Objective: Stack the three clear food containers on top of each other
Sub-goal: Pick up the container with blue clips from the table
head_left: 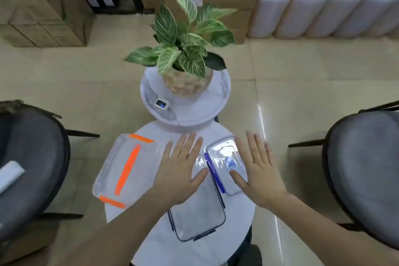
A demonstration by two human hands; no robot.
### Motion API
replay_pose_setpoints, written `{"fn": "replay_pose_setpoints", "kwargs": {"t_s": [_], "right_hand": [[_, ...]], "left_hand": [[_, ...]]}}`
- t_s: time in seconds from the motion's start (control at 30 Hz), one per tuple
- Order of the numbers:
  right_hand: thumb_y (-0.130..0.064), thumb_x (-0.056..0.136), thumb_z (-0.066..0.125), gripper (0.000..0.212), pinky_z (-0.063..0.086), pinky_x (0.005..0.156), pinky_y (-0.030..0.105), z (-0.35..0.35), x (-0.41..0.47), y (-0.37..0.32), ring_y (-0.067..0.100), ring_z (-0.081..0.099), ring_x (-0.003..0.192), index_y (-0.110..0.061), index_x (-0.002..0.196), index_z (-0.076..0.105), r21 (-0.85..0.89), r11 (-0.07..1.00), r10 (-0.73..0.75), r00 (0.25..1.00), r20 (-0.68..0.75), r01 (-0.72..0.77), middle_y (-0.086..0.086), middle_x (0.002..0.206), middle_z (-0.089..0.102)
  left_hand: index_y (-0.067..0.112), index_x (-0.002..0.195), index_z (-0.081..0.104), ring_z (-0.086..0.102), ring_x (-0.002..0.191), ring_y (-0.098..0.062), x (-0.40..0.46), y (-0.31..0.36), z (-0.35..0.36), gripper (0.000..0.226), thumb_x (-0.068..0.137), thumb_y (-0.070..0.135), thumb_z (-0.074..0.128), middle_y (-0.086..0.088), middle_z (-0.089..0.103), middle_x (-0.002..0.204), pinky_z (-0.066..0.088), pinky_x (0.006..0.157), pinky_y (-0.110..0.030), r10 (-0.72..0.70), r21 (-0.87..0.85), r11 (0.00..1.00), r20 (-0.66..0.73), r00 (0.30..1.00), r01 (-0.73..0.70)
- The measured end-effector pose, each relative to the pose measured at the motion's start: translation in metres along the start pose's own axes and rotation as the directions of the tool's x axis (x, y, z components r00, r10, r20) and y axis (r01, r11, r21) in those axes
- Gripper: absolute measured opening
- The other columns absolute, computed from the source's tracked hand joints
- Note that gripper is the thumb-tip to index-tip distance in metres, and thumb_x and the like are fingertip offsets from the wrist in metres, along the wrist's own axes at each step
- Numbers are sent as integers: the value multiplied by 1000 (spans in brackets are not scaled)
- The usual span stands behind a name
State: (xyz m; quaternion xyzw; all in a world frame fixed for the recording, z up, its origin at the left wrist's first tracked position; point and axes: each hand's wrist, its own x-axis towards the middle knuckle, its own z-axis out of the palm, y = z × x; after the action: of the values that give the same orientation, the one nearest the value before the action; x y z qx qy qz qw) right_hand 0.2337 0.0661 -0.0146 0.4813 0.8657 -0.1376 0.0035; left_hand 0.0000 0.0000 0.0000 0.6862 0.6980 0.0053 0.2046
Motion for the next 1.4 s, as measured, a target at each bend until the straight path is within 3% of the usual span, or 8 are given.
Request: {"fn": "replay_pose_setpoints", "kwargs": {"t_s": [0.13,0.23,0.37,0.53,0.67,0.77,0.93,1.4], "right_hand": [[-64,89,40,100,-7,121,43,44,-10,37,28,-19,152,-32,149,-33,-26,997,77,984,163,-74,6,165,-21],[-64,84,47,109,-4,122,44,75,-11,59,29,-18,152,-34,147,-36,-11,995,98,973,208,-98,7,165,-20],[-68,75,60,123,7,124,47,103,-5,78,31,-12,153,-36,145,-36,24,988,142,951,275,-154,9,167,-16],[-68,69,68,133,7,122,42,123,2,91,29,-17,153,-39,141,-40,84,980,138,914,381,-183,5,164,-27],[-57,66,79,138,28,116,39,137,6,91,29,13,150,-40,147,-31,171,962,121,895,430,-212,6,166,-16],[-46,60,87,142,48,101,39,148,11,91,28,35,134,-46,147,-25,238,938,129,889,439,-253,3,161,5],[-32,57,93,151,55,93,39,162,16,95,22,38,126,-65,133,-33,326,869,175,848,500,-372,1,139,27],[-27,58,94,153,58,89,41,172,22,94,24,42,128,-68,128,-36,296,840,231,793,564,-455,3,136,24]], "left_hand": [[21,164,17,15,160,-28,23,2,45,84,93,67,23,-4,15,173,0,126,-45,20,33,999,74,997,-22],[19,164,20,21,159,-31,44,7,78,88,91,68,29,-6,17,173,10,127,-51,25,38,999,113,993,-30],[23,164,-7,-1,161,-26,74,10,109,97,93,70,40,-3,-7,175,0,128,-46,31,78,996,209,977,-49],[23,163,-12,-4,161,-28,106,13,133,115,84,75,54,-3,-12,175,2,129,-46,11,65,997,259,966,-29],[27,162,-14,0,160,-34,125,13,140,135,69,72,74,-7,-12,174,10,129,-46,-39,45,999,324,945,26],[32,162,-14,5,159,-38,133,17,141,143,63,64,84,-11,-9,174,19,126,-47,-77,51,997,383,920,62],[39,160,-10,36,137,-37,147,30,147,148,55,55,93,-17,14,162,43,106,-43,-138,137,986,378,916,92],[47,158,-11,41,129,-39,152,30,144,149,53,55,94,-17,22,155,49,101,-45,-168,104,985,413,895,137]]}}
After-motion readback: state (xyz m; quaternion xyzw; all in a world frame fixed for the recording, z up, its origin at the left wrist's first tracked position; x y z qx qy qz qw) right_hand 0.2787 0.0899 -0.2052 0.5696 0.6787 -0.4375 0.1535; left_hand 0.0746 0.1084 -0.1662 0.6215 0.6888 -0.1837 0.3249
